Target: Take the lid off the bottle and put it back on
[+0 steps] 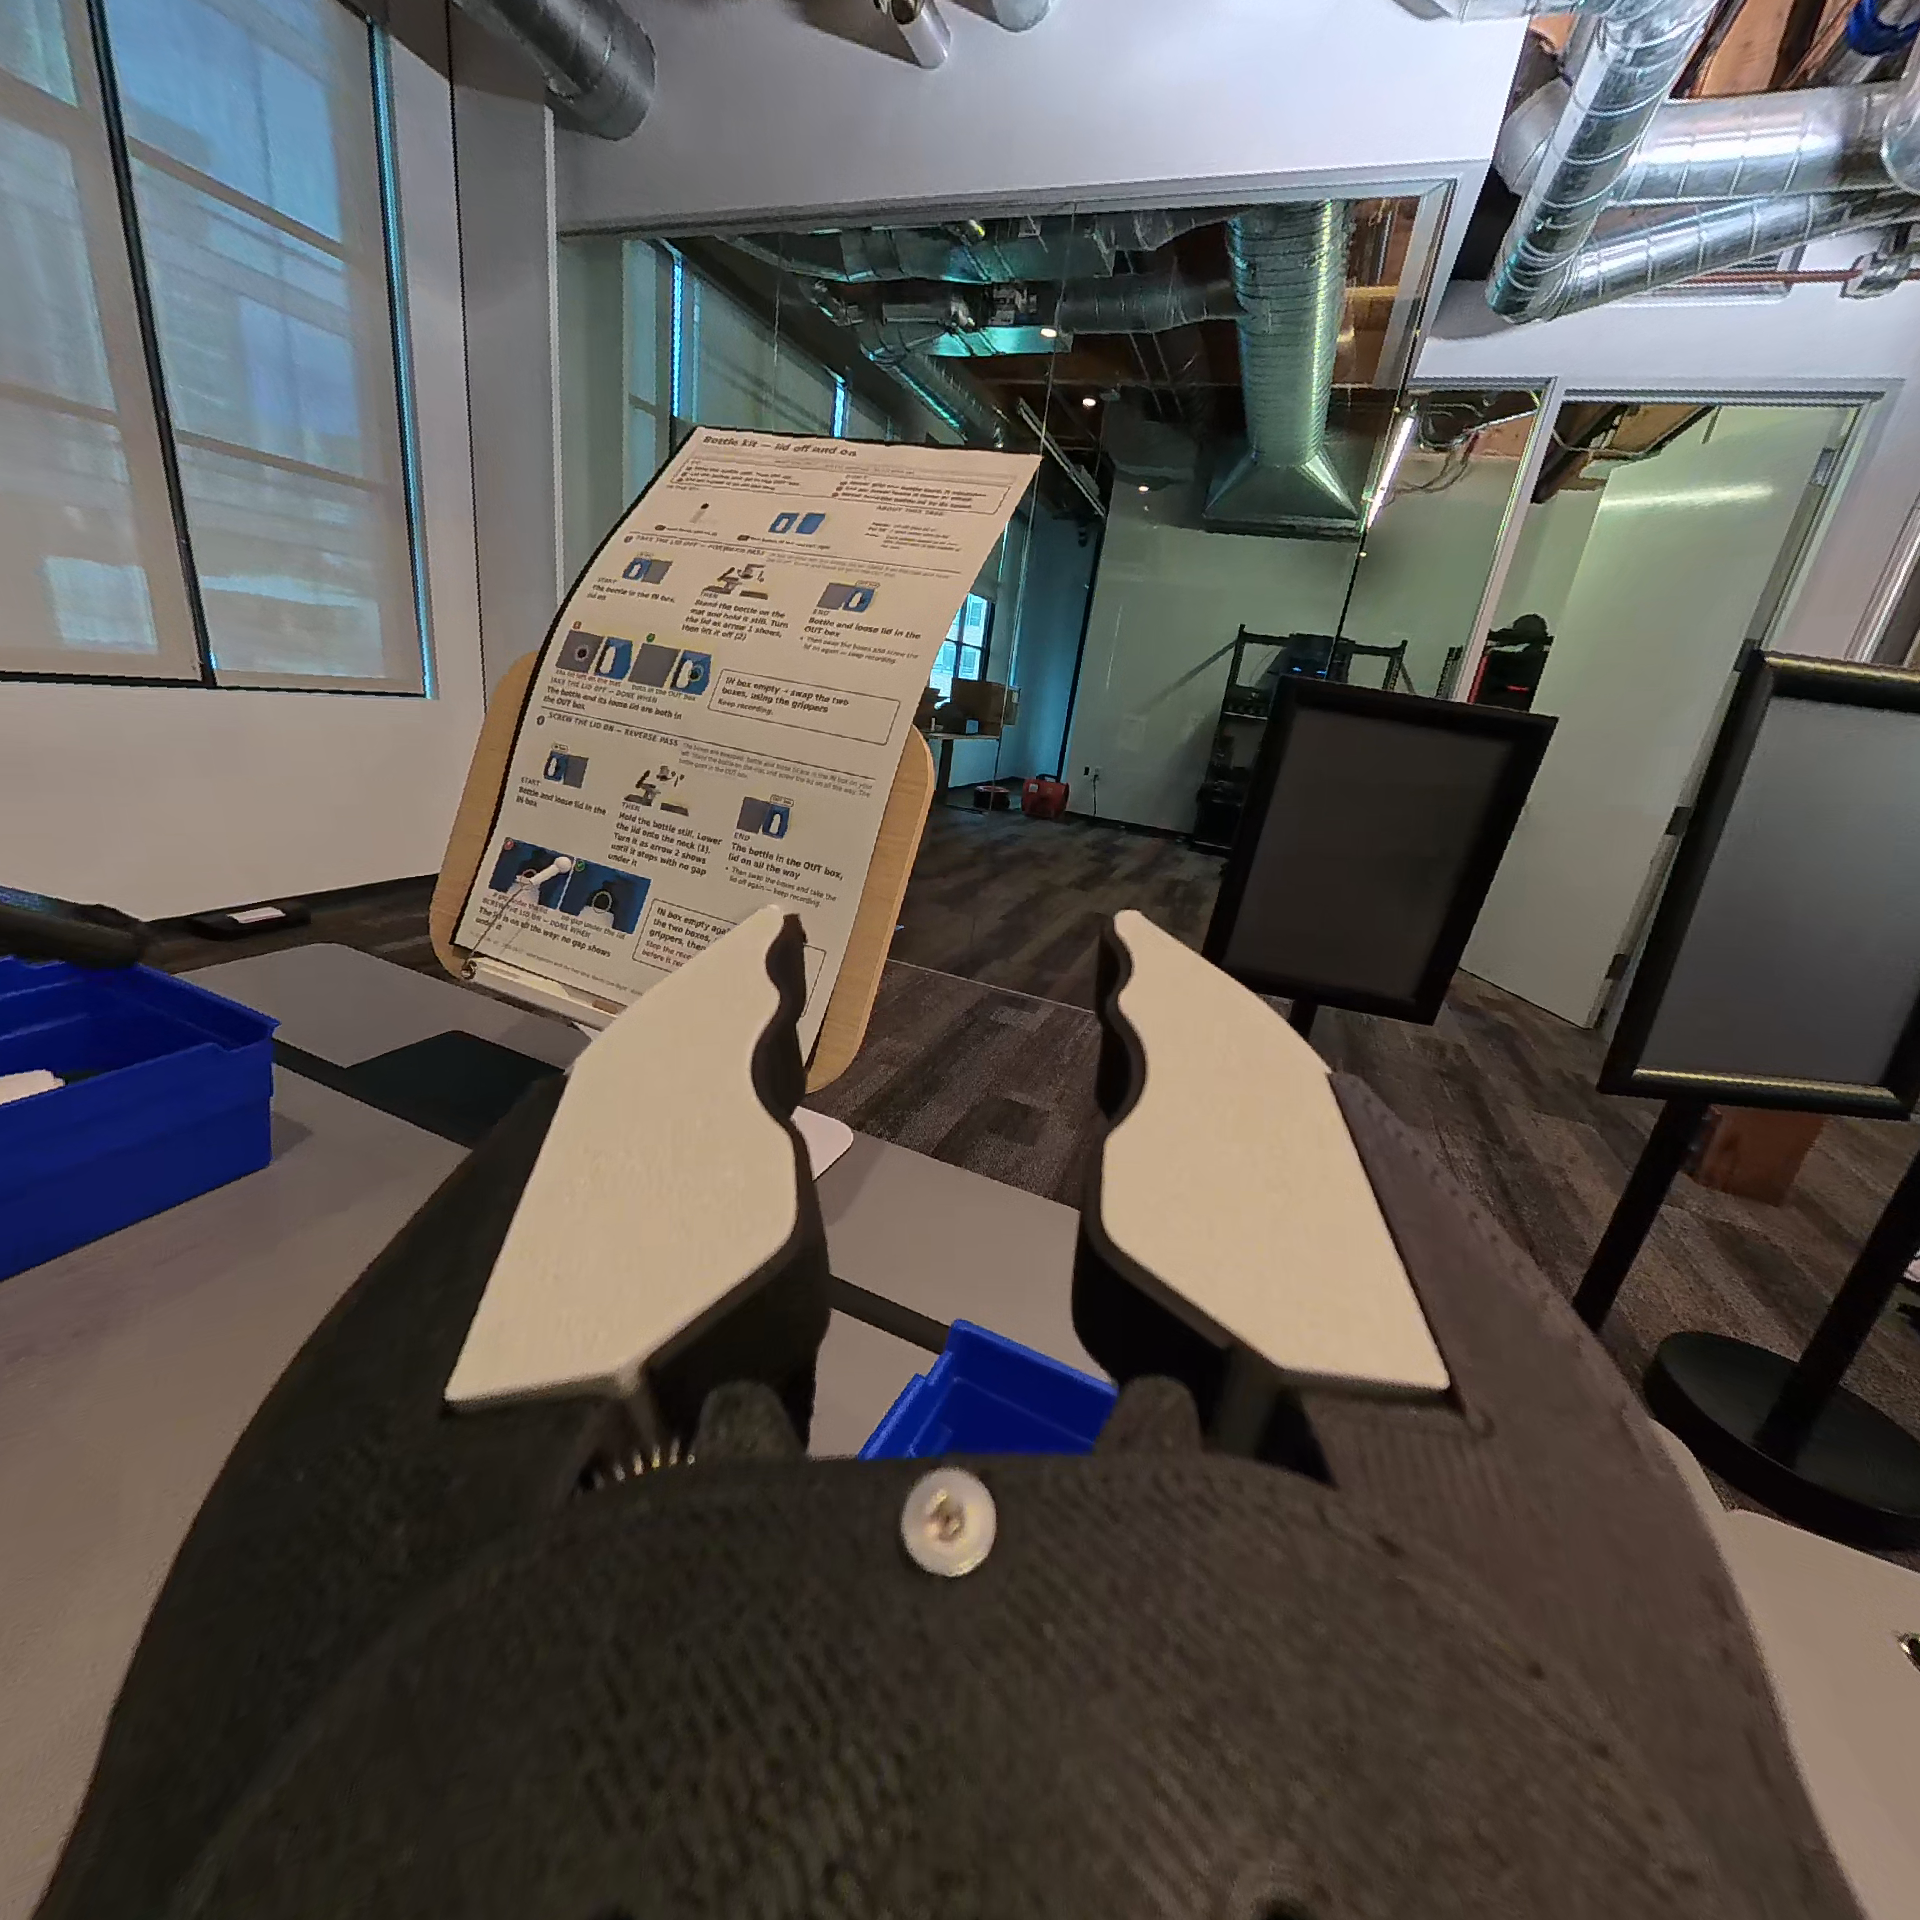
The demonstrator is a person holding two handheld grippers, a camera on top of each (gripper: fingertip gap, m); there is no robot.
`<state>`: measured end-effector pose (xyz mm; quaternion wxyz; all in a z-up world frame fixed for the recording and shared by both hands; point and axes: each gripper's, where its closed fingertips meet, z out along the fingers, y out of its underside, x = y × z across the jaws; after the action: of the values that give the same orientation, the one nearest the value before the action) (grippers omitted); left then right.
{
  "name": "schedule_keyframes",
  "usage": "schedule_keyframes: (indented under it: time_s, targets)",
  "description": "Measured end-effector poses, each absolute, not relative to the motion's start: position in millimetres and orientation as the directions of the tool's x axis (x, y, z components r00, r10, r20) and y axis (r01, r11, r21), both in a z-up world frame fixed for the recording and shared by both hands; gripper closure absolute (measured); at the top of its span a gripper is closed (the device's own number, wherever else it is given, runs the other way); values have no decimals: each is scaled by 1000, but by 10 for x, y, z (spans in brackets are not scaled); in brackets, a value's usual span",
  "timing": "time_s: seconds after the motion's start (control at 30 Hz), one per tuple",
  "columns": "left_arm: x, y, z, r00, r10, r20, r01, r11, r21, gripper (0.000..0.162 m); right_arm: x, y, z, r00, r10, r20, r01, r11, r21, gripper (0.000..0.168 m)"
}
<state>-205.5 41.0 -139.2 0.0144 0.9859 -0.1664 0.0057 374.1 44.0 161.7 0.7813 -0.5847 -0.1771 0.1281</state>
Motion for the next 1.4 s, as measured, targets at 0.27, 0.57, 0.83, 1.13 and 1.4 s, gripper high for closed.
schedule_keyframes:
  time_s: [0.27, 0.57, 0.83, 1.13, 1.4]
  targets:
    - [-2043, 395, -1392, 943, -330, 41, -331, -943, 31, 74, 3737, 451, 1602, 905, 406, 128, 10, 280, -960, 113]
    - [-1947, 401, -1289, 935, -349, 59, -351, -935, 44, 74, 3744, 443, 1611, 906, 405, 126, 6, 283, -959, 113]
    - [-2059, 454, -592, 933, -358, -35, -357, -934, 15, 74, 3792, 432, 1640, 908, 405, 111, -12, 289, -957, 113]
    - [-2002, 488, 15, 931, -356, -86, -361, -930, -62, 75, 3828, 364, 1706, 907, 410, 100, -34, 307, -951, 114]
    - [-1180, 544, 253, 886, -464, 12, -451, -867, -211, 74, 3786, 367, 1709, 898, 430, 97, -44, 307, -951, 114]
